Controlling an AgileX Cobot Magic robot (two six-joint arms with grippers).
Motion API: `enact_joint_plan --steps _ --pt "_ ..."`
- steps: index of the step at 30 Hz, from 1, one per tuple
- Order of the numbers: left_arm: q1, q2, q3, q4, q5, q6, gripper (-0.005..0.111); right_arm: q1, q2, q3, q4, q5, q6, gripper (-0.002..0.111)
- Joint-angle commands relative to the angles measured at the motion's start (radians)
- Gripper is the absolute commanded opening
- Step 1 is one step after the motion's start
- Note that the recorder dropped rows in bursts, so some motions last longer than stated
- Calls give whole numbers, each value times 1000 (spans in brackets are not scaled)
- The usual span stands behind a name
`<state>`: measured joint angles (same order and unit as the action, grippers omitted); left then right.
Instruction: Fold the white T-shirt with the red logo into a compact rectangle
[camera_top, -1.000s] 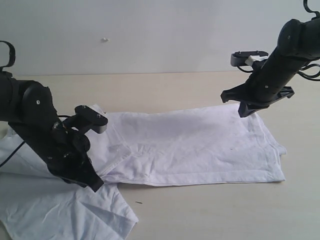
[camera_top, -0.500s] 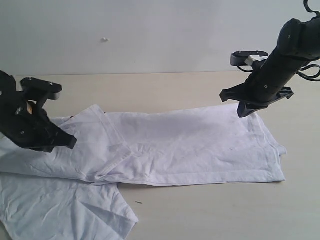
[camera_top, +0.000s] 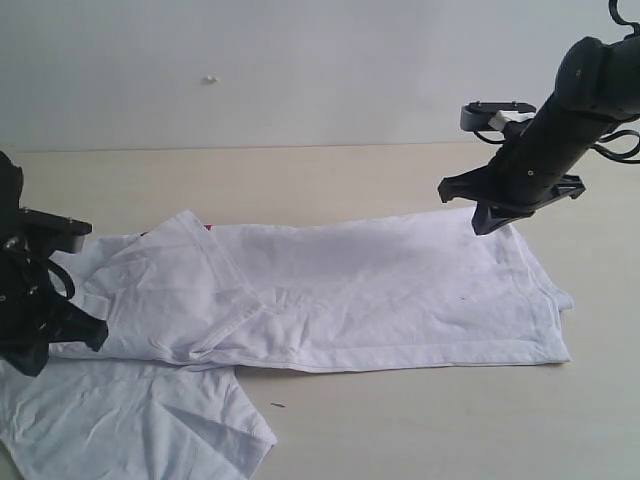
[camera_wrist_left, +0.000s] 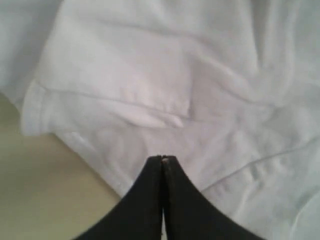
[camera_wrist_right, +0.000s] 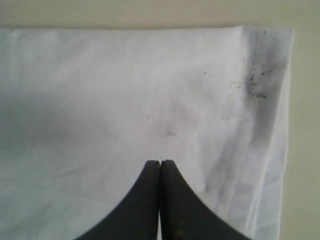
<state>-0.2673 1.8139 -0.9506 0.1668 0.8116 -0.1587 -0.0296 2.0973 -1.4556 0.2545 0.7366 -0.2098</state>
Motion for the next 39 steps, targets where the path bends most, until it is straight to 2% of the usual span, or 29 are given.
enact_joint_plan --steps 1,3,8,11,16,24,29,31,36,39 --pt "-2 -16 28 3 13 17 0 0 -8 3 16 7 -5 0" --pt "-2 -41 28 6 -41 29 0 0 -8 3 16 5 -5 0" --pt "16 -86 28 24 -320 -60 0 0 -6 3 18 5 -5 0" --pt "39 -55 28 26 -393 -99 0 0 -6 3 18 5 -5 0" --pt "96 5 28 64 -315 -109 0 0 -6 3 15 -4 -14 0" --pt "94 -23 40 64 -145 -80 0 0 -6 3 21 9 -14 0" --pt "94 -73 40 24 -283 -68 0 0 -6 3 26 11 -18 0" --pt "101 -80 22 4 -298 -27 0 0 -6 3 26 0 -29 0" --pt "186 -54 -39 -37 -272 -19 7 0 -6 3 26 -6 -31 0" --pt "225 -21 -48 -204 -256 159 7 0 -6 3 26 -9 -35 0"
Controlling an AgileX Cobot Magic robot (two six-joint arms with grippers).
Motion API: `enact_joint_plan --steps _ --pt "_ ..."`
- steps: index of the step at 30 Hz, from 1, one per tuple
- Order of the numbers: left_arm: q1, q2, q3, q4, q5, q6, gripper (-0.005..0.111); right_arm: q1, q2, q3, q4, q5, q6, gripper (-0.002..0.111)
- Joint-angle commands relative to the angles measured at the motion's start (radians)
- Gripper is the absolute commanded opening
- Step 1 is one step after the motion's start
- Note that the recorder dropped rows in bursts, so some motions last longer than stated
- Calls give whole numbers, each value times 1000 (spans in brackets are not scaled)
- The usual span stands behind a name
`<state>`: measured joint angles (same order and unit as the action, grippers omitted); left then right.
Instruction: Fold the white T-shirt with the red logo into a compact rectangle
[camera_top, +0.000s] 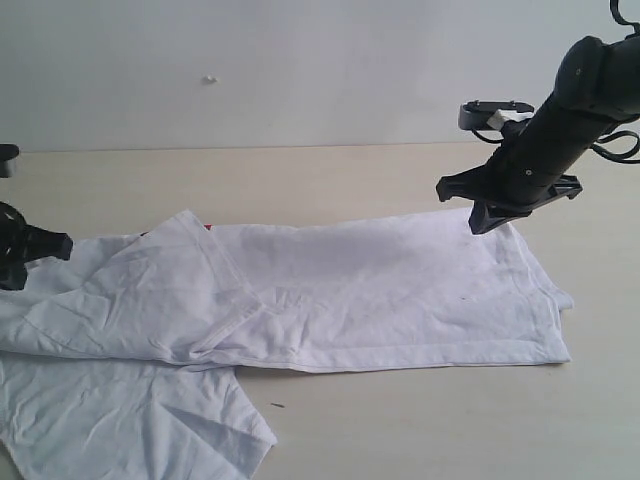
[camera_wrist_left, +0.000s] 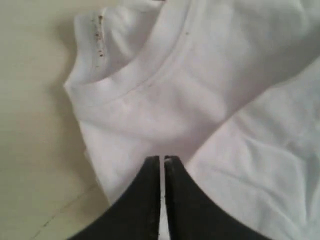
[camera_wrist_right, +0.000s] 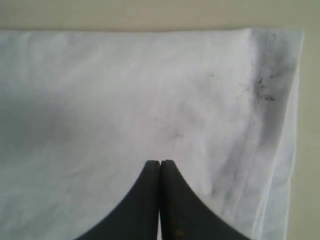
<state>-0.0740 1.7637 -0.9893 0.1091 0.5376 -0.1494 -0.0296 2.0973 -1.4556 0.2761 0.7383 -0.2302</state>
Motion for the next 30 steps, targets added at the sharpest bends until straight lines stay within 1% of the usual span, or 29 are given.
enact_joint_plan --steps 1,3,5,6,9,11,13,19,21,23,25,27,28,29,30 --pt "37 36 -10 -221 18 222 7 0 -6 3 4 -11 -17 0" --pt "41 47 -14 -367 26 352 10 0 -6 3 4 -11 -22 0" --pt "41 53 -14 -472 26 472 18 0 -6 3 4 -4 -22 0" --pt "41 61 -14 -464 24 475 25 0 -6 3 4 0 -22 0" --pt "48 78 -14 -437 22 459 41 0 -6 3 4 4 -22 0" --pt "58 89 -14 -439 20 459 48 0 -6 3 4 4 -22 0" --pt "67 95 -14 -442 16 459 50 0 -6 3 4 4 -22 0" --pt "97 95 -14 -442 6 459 50 0 -6 3 4 4 -22 0" --pt "100 96 -14 -442 24 459 50 0 -6 3 6 3 -22 0" --pt "100 98 -14 -442 71 475 50 0 -6 3 8 3 -22 0" --pt "100 96 -14 -435 121 485 45 0 -6 3 8 3 -22 0" --pt "100 96 -14 -411 167 485 25 0 -6 3 10 6 -22 0" --pt "100 96 -14 -404 179 485 19 0 -6 3 12 6 -22 0" --pt "100 96 -14 -393 195 485 8 0 -6 3 12 8 -22 0" --pt "101 96 -14 -386 204 485 2 0 -6 3 15 8 -22 0"
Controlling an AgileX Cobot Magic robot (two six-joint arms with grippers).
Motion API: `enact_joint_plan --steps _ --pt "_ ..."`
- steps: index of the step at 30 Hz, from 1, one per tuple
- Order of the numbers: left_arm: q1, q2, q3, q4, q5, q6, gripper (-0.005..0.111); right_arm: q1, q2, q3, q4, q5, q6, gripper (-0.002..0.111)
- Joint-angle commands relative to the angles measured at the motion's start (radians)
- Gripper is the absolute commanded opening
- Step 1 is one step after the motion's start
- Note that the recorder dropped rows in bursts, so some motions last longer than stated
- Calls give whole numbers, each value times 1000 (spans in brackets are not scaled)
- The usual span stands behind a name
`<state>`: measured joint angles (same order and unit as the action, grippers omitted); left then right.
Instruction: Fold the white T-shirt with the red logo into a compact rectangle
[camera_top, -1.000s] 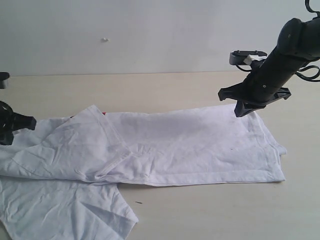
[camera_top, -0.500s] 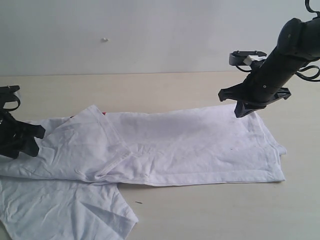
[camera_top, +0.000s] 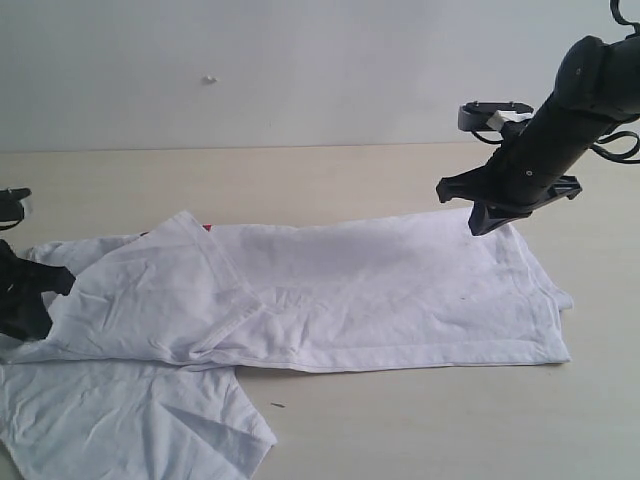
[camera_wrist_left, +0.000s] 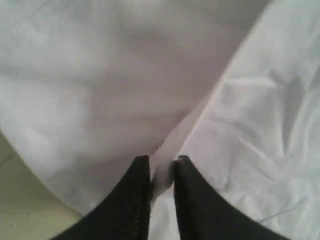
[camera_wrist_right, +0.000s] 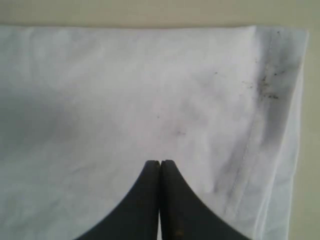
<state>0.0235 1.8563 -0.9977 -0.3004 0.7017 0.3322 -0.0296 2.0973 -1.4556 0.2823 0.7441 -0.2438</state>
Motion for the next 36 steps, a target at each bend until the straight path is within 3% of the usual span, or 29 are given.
enact_joint_plan --steps 1,6,18,24,26,28,32,34,36 --pt "7 3 -5 39 52 -3 0 0 -6 3 12 4 -9 0" --pt "27 -31 -5 152 77 -78 0 0 -6 3 14 2 -9 0" --pt "27 -52 -5 196 171 -101 0 0 -6 3 26 16 -17 0" --pt "27 -58 -5 244 156 -158 1 0 -6 3 30 22 -17 0" --pt "27 -63 -5 241 148 -158 8 0 -6 3 30 22 -17 0" --pt "27 -72 -5 238 140 -158 25 0 -6 3 30 21 -17 0" --pt "27 -96 -7 238 122 -158 67 0 -6 3 32 20 -17 0" --pt "27 -111 -16 231 111 -158 71 0 -6 3 32 20 -17 0" --pt "24 -126 -33 177 111 -150 65 0 -6 3 32 20 -17 0"
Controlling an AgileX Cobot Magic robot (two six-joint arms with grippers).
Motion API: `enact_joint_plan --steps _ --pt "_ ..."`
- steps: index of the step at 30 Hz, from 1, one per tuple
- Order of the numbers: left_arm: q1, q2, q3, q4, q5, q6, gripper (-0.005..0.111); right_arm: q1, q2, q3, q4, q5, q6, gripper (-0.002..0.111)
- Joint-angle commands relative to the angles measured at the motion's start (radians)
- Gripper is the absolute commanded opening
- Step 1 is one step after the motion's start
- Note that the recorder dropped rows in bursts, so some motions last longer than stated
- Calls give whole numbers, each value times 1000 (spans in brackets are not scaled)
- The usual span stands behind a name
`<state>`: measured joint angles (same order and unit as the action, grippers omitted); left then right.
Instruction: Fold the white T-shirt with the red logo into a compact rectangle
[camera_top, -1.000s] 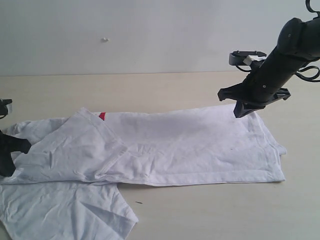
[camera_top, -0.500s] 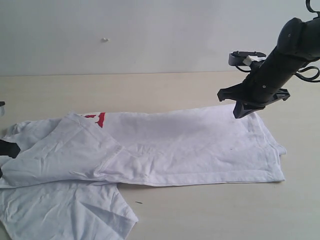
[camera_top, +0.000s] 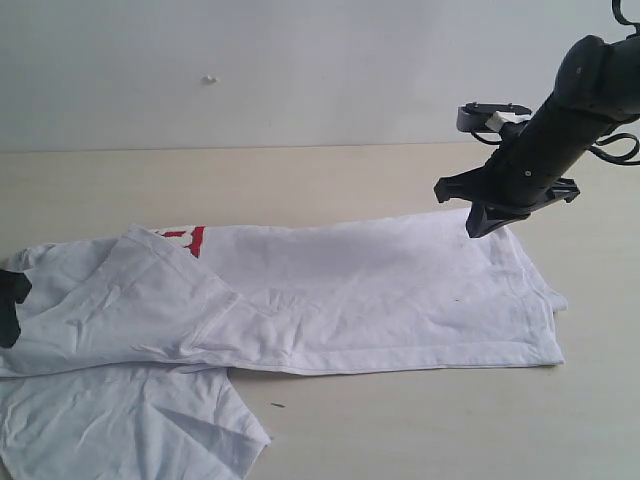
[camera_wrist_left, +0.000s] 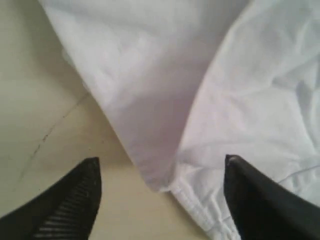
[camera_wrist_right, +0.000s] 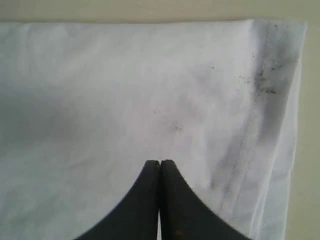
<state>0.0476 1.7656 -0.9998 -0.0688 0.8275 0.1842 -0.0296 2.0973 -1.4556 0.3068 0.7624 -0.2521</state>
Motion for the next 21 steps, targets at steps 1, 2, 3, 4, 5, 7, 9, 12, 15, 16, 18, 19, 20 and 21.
enact_joint_plan --steps 1,2,3,4,5,7,9,12,15,16,18,19,20,21 --pt "0 -38 -40 -99 -14 33 61 0 -6 3 7 2 -9 0" --pt "-2 -43 -46 -176 -14 97 53 0 -6 3 7 2 -9 0" --pt "-4 -43 -47 -269 -20 178 45 0 -6 3 7 -2 -9 0" --pt "-9 -43 -47 -341 -26 246 38 0 -6 3 7 -2 -9 0" --pt "-18 -43 -40 -404 -40 318 28 0 -6 3 7 -4 -9 0" --pt "-39 -33 -24 -435 -83 356 7 0 -6 3 7 -4 -9 0" --pt "-54 -13 -8 -388 -105 356 1 0 -6 3 7 0 -9 0" --pt "-57 23 -1 -310 -102 305 0 0 -6 3 7 0 -9 0" --pt "-57 57 -1 -291 -102 273 0 0 -6 3 7 0 -9 0" --pt "-57 75 -1 -291 -102 269 0 0 -6 3 7 2 -9 0" --pt "-57 107 -1 -287 -101 255 0 0 -6 3 7 2 -9 0" --pt "-57 126 -1 -283 -101 253 0 0 -6 3 7 2 -9 0" --pt "-57 143 -1 -272 -101 242 0 0 -6 3 7 2 -9 0" --pt "-57 156 -1 -255 -99 224 0 0 -6 3 7 2 -9 0"
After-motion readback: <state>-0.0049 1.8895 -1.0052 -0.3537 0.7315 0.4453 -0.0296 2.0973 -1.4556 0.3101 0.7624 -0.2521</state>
